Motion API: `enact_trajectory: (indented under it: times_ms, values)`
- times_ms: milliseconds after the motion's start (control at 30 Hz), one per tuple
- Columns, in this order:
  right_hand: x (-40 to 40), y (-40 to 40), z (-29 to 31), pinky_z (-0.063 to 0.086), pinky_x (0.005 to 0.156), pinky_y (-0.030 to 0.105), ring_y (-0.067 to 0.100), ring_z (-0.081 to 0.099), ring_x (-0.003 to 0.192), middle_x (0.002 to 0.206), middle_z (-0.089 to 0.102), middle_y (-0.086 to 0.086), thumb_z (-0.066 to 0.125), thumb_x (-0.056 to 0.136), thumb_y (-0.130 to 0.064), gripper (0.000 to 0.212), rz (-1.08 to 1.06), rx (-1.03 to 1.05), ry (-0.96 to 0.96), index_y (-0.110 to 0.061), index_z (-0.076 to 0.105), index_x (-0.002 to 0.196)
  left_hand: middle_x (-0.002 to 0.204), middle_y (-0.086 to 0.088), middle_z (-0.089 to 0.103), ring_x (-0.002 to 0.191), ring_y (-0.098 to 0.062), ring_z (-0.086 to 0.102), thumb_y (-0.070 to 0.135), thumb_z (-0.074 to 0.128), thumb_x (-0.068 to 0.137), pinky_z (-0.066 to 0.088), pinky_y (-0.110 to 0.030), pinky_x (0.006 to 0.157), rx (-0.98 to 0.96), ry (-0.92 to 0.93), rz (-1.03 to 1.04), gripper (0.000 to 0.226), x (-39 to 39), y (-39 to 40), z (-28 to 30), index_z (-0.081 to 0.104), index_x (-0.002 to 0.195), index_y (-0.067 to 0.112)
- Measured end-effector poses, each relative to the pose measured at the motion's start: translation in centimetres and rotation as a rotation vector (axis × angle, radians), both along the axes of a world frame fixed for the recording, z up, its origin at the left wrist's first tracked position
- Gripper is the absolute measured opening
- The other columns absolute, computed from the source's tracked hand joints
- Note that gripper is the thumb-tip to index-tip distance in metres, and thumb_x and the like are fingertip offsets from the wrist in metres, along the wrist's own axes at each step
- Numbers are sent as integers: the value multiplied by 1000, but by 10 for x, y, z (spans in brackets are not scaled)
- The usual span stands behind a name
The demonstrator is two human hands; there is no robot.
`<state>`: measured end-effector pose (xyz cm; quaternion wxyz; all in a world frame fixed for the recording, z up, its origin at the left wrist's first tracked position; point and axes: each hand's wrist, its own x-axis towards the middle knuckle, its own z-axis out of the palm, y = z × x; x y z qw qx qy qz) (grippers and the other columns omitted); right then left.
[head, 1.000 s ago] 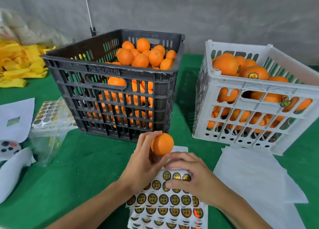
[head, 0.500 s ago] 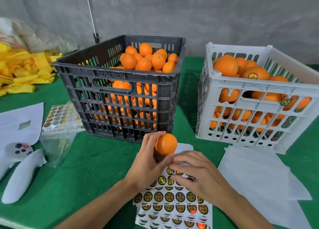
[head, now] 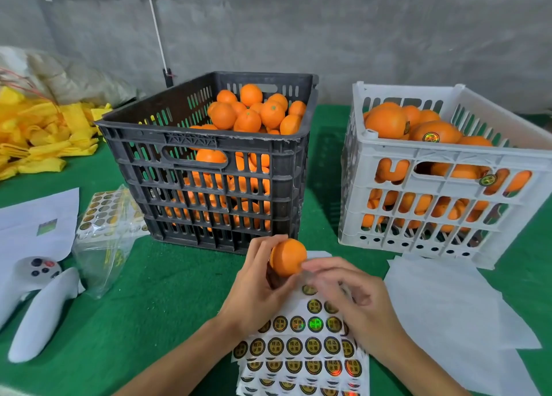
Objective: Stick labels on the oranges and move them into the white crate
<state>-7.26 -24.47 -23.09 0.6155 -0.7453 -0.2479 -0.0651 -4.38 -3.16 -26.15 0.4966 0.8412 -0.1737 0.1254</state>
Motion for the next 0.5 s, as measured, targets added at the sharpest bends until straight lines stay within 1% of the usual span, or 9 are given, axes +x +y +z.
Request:
enact_trajectory:
  times_ms: [33, 67, 133, 200, 267, 333, 400, 467, 500]
  values:
    - [2, 0, 4, 47, 101, 34, 22, 62, 122, 128, 69, -1, 58, 100, -48, 31, -32, 82, 49, -27, 80, 105, 140, 25, 39, 114, -1, 60, 65, 70, 89, 55, -19, 90, 13, -13, -1, 62, 0, 0, 1, 42, 142, 50]
    - [3, 1, 8, 43, 102, 33, 19, 61, 125, 132, 67, -2, 53, 100, -52, 37, -60, 121, 91, -28, 80, 107, 140, 24, 40, 112, -3, 60, 61, 72, 89, 55, -21, 88, 27, -24, -5, 61, 0, -1, 2, 43, 142, 49]
    - [6, 4, 8, 36, 106, 29, 7, 53, 134, 140, 61, -11, 48, 97, -59, 45, -88, 129, 165, -29, 80, 105, 140, 23, 40, 112, -4, 60, 55, 75, 90, 57, -26, 87, 60, -42, -26, 60, 0, -1, 2, 44, 141, 47]
    - [6, 7, 3, 35, 107, 26, -1, 48, 136, 143, 56, -21, 48, 94, -62, 45, -99, 108, 211, -33, 80, 105, 141, 22, 40, 116, -7, 60, 54, 76, 89, 58, -31, 89, 82, -49, -49, 61, -2, 0, 2, 45, 142, 46]
    - [5, 9, -3, 40, 104, 23, -4, 47, 136, 143, 54, -25, 50, 92, -63, 40, -128, 69, 203, -39, 78, 109, 140, 20, 41, 117, -9, 60, 54, 77, 88, 59, -34, 88, 76, -53, -61, 62, -2, 1, 2, 46, 141, 46]
    - [5, 8, -8, 43, 101, 21, -2, 44, 138, 145, 50, -26, 51, 94, -62, 35, -176, -35, 129, -45, 73, 115, 139, 21, 42, 116, -9, 61, 55, 78, 88, 60, -34, 87, 63, -58, -63, 62, -2, 0, 1, 47, 141, 46]
    - [4, 7, -12, 41, 102, 16, -2, 39, 142, 151, 43, -27, 50, 96, -63, 34, -225, -200, 33, -51, 65, 124, 139, 21, 42, 115, -9, 61, 55, 76, 89, 60, -32, 86, 50, -65, -55, 60, -1, -1, 1, 47, 141, 46]
    - [3, 9, -16, 39, 99, 9, -5, 32, 144, 156, 32, -31, 49, 96, -67, 40, -254, -335, -21, -56, 54, 134, 137, 21, 44, 114, -10, 62, 58, 74, 90, 59, -30, 84, 26, -66, -48, 58, -1, -1, 2, 48, 140, 46]
    - [2, 10, -18, 39, 101, 11, -6, 30, 145, 158, 27, -34, 48, 95, -69, 45, -258, -386, -42, -58, 47, 140, 137, 20, 44, 113, -10, 63, 60, 74, 89, 59, -29, 84, 11, -61, -48, 58, 0, -1, 2, 48, 140, 46]
